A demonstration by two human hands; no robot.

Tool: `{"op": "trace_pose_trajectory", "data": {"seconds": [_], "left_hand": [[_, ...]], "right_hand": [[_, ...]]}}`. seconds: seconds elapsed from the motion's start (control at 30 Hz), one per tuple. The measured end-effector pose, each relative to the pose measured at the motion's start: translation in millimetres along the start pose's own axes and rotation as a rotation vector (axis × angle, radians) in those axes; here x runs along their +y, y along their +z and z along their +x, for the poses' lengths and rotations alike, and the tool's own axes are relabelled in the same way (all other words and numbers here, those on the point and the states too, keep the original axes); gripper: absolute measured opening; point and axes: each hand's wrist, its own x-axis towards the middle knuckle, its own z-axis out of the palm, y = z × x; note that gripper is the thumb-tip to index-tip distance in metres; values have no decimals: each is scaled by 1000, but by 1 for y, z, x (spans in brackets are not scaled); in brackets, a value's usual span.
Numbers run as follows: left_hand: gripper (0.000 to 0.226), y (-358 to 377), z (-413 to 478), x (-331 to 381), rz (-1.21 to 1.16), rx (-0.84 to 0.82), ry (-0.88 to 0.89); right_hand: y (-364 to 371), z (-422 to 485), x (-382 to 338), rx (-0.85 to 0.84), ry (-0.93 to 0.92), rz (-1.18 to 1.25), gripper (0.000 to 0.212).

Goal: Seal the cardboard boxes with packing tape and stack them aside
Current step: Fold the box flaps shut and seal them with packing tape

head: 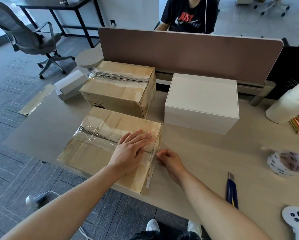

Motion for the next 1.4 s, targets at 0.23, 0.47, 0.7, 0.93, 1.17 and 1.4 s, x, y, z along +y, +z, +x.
{"op": "trace_pose_trajectory", "data": {"seconds": [0.23, 0.47, 0.7, 0.93, 1.17, 1.4], "left_hand": [[51, 2, -1, 4, 26, 10, -46], [53, 12, 1, 22, 41, 4, -120], [52, 12, 1, 22, 44, 0, -118], [52, 14, 1, 23, 68, -6, -111], [52, 15, 1, 22, 74, 2, -112], [52, 13, 1, 23, 61, -19, -111]], "right_hand": [[-24, -13, -3, 49, 37, 167, 17], [-35, -22, -6, 175, -48, 198, 19], [-9, -11, 12, 180, -123, 25, 19], [18, -5, 27, 215, -371, -336, 20], [20, -3, 25, 196, -388, -518, 32], [4, -16, 55, 213, -228, -862, 28]]}}
